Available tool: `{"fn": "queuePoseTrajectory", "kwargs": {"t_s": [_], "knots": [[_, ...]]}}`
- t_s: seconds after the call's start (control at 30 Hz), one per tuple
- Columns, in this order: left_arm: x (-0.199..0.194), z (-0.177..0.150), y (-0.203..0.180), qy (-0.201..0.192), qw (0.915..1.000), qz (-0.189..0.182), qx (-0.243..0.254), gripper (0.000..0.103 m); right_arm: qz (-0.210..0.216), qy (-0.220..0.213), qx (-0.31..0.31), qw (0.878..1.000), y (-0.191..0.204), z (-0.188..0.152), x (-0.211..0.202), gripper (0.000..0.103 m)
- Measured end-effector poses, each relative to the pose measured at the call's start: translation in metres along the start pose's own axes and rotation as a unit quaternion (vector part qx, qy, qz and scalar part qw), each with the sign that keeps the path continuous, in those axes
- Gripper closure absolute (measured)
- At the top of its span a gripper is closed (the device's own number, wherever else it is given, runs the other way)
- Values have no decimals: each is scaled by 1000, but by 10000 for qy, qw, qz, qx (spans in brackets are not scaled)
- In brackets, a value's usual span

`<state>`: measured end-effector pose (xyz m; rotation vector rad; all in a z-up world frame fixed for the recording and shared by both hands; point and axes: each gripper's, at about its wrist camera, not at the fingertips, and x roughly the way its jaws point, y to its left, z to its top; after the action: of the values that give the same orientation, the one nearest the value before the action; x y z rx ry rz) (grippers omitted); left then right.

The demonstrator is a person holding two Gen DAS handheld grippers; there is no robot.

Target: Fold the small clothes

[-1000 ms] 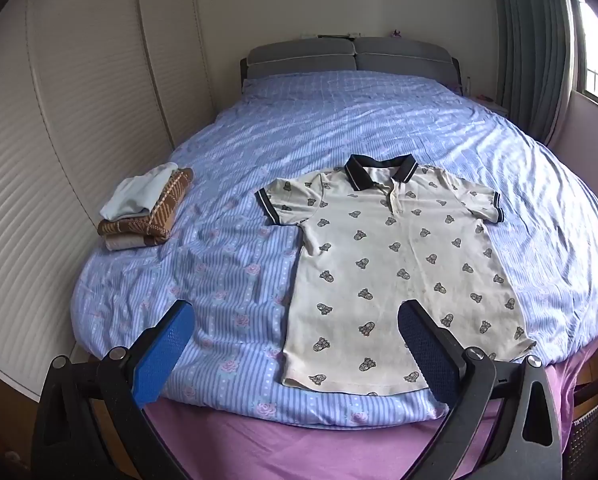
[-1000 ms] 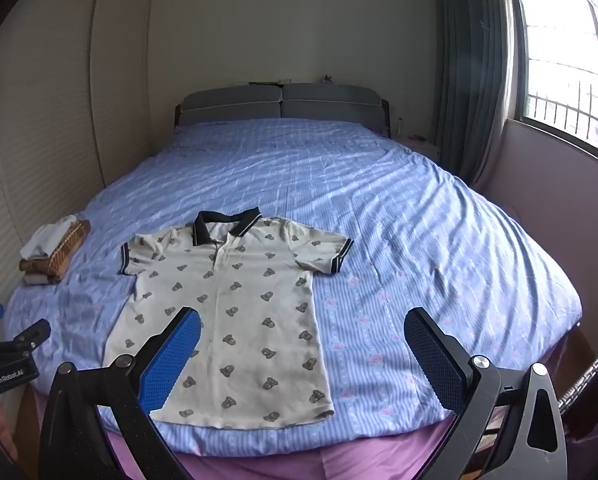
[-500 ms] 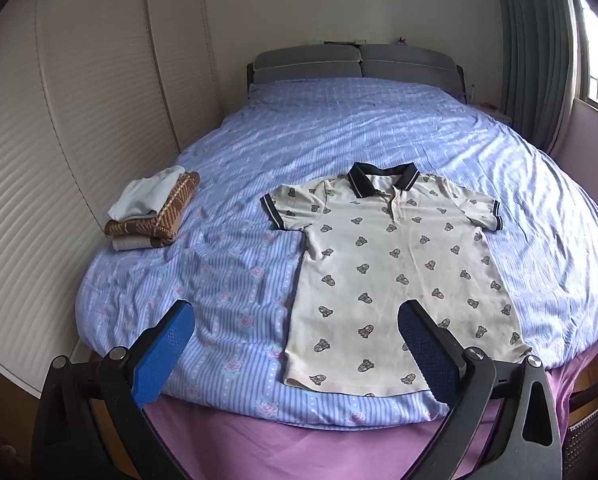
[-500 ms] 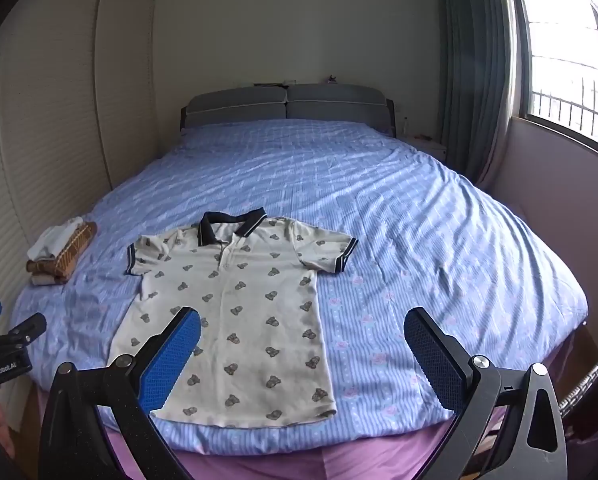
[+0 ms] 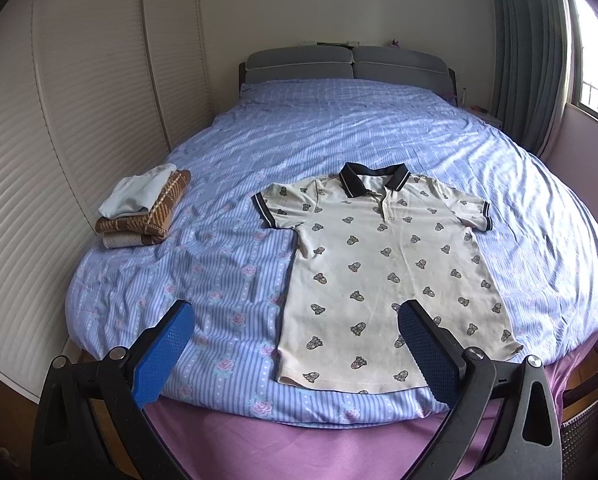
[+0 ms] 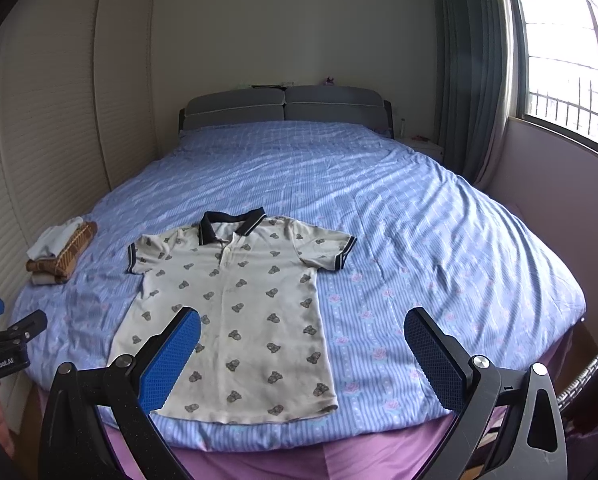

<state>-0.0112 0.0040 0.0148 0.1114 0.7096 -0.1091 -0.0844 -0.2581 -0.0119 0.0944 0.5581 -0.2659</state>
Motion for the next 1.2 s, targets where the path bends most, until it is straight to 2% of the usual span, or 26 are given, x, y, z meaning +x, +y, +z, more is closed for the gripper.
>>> {"fn": "queuePoseTrajectory", "kwargs": {"t_s": [1.2], "knots": [[7,-10,-9,21,9999,-42,97,0,-89,-3,22,10000,-5,-16,5,0]]}}
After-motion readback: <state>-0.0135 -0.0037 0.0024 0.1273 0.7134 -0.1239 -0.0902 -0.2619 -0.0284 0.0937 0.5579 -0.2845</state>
